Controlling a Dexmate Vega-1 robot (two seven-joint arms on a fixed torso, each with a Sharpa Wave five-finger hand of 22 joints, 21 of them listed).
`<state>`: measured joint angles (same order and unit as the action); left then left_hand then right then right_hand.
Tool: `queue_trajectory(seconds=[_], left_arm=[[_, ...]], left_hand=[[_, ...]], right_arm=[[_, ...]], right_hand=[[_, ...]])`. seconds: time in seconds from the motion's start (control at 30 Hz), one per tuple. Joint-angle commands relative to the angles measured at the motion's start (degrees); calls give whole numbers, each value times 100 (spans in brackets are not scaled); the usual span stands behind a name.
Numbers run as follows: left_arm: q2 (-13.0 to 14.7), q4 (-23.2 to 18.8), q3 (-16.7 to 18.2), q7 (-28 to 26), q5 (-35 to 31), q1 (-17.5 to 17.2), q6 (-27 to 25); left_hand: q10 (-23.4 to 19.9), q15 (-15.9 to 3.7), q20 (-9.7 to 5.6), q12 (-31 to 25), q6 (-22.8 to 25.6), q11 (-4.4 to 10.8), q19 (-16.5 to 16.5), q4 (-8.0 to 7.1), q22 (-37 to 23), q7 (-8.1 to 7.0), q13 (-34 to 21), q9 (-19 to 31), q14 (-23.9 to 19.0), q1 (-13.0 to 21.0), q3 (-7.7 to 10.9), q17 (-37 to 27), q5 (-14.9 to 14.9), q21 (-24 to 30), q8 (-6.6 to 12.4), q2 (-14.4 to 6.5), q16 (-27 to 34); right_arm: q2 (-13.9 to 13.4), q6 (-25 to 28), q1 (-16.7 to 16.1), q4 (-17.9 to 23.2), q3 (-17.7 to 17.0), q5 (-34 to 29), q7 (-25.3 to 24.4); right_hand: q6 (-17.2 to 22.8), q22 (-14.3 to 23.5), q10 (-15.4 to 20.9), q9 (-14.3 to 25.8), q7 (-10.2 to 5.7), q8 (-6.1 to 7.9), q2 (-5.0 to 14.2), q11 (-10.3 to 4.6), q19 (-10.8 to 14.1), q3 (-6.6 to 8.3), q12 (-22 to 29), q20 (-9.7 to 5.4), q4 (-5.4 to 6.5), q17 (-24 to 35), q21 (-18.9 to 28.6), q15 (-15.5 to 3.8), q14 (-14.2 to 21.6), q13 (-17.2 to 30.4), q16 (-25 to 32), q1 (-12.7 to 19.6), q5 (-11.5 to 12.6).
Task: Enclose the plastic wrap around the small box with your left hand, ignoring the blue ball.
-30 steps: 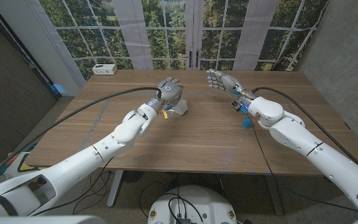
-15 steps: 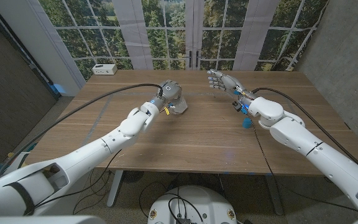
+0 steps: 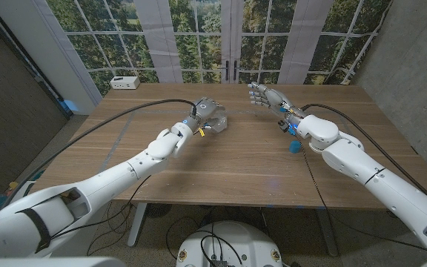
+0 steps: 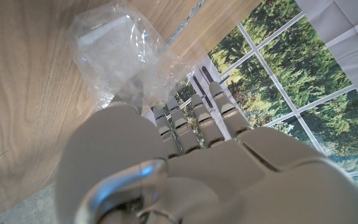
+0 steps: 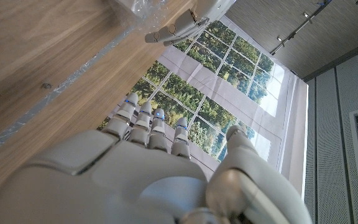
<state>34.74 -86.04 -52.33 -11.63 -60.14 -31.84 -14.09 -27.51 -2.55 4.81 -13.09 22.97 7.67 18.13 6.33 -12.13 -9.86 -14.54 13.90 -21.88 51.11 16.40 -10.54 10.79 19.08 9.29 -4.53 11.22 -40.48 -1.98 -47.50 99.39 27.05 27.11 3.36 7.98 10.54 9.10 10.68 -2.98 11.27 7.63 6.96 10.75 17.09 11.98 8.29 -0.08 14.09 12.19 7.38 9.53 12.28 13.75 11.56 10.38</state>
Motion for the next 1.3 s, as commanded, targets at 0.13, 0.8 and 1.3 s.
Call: queue_trajectory(seconds=[0.13, 0.8, 1.3], left_arm=[[-11, 21, 94, -427, 820, 38, 311], [1, 221, 647, 758, 3333, 198, 1728], [-79, 488, 156, 1626, 3075, 641, 1769]], left_hand=[[85, -466, -22, 40, -266, -40, -37, -18, -8, 43, 0, -68, -21, -138, -100, -7, -2, 24, 16, 95, -11], [816, 93, 141, 199, -612, -762, -642, -601, -66, 657, 62, -302, 604, -983, -51, -83, -42, -142, 116, -619, -82], [2847, 145, -88, 291, -2016, -631, -2306, -1690, 49, 560, 380, -368, 2902, -2777, 245, 31, 63, -728, 48, -579, -161]], right_arm=[[10, -65, -7, -80, -29, 67, 53], [-17, -307, -147, 25, -102, 3, -35], [-34, -376, -196, 127, -127, -62, -60]], right_hand=[[11, 19, 5, 17, 14, -6, -34, 12, 8, 15, 7, -4, 23, 17, 19, 1, 41, 12, -9, -14, 36], [39, 19, 18, 17, 25, 2, -19, 19, 23, 21, 11, -26, 23, 21, 25, -3, 59, 12, -1, -6, 37], [40, 18, 53, 17, 59, -1, -81, 65, 52, -23, 21, 16, 47, 20, 34, 12, 79, 11, 0, -63, 30]])
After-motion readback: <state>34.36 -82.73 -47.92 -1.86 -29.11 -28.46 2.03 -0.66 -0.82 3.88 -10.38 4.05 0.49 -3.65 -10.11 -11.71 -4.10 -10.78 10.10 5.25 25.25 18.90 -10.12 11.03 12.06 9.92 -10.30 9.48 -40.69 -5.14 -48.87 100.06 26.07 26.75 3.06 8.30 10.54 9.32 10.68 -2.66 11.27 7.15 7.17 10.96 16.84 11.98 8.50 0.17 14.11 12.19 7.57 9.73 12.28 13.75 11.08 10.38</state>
